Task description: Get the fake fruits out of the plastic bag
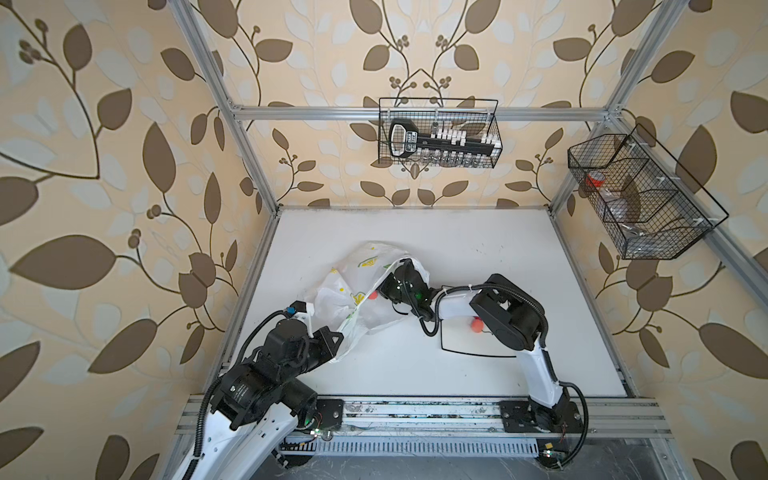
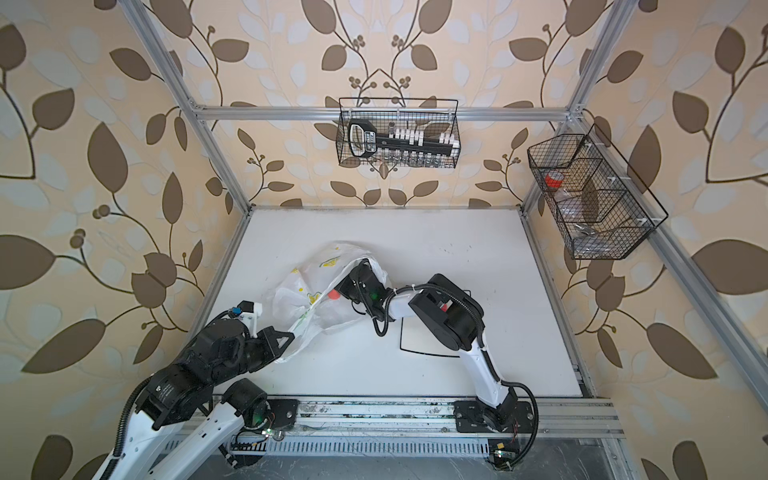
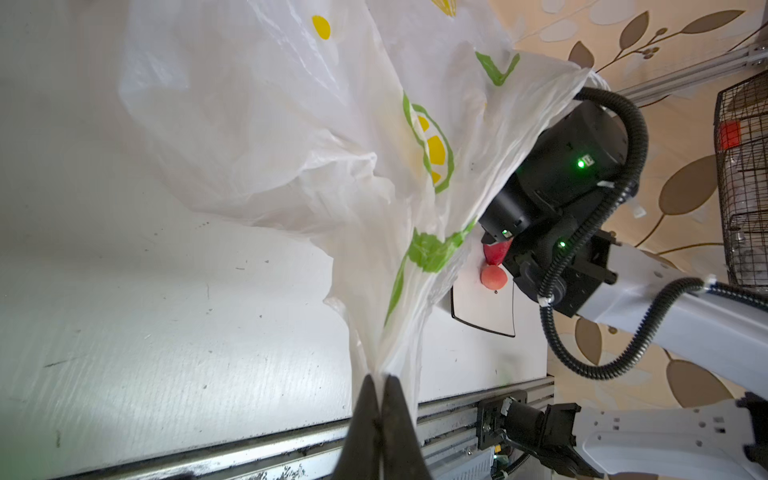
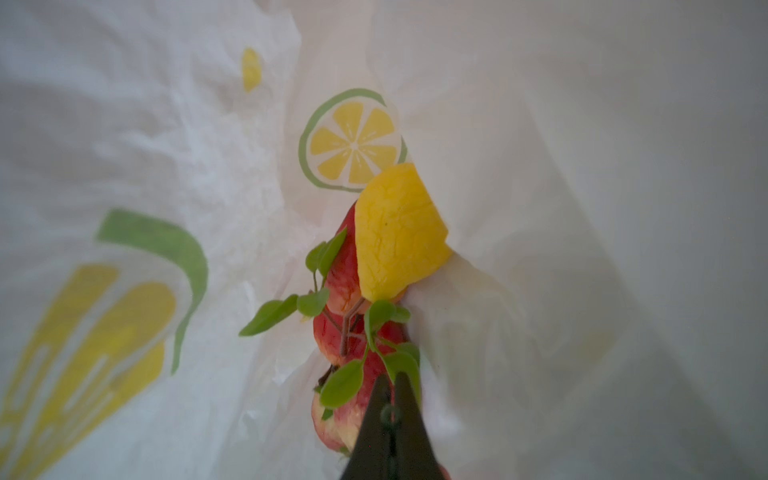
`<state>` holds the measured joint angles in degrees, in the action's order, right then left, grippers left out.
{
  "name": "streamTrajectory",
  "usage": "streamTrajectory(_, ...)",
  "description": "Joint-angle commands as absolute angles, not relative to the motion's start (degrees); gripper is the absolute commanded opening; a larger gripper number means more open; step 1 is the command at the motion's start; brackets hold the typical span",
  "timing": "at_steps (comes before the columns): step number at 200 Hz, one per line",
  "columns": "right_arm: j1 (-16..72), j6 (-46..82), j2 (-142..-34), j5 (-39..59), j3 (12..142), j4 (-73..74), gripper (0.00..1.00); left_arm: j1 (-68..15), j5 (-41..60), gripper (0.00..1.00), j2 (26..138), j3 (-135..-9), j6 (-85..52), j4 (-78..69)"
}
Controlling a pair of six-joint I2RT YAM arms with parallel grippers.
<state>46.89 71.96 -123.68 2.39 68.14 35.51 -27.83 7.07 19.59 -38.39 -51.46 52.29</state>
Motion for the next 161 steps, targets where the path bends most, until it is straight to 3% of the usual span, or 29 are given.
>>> streamTrajectory(1,47.4,63.5,-119.0,4.5,65.5,32.1,0.05,-28.4,4.3,0.0,21.4,-39.9,-50.3,47.5)
streamTrajectory(105,49.9,29.0,-105.8,2.8,63.1,16.8,0.06,-28.4,4.4,0.0,28.6,-39.6,-49.4,41.6)
streamTrajectory(161,51.6,14.5,-104.8,0.7,64.4,13.0,0.06,-28.4,4.5,0.0,27.6,-40.2,-49.4,41.5)
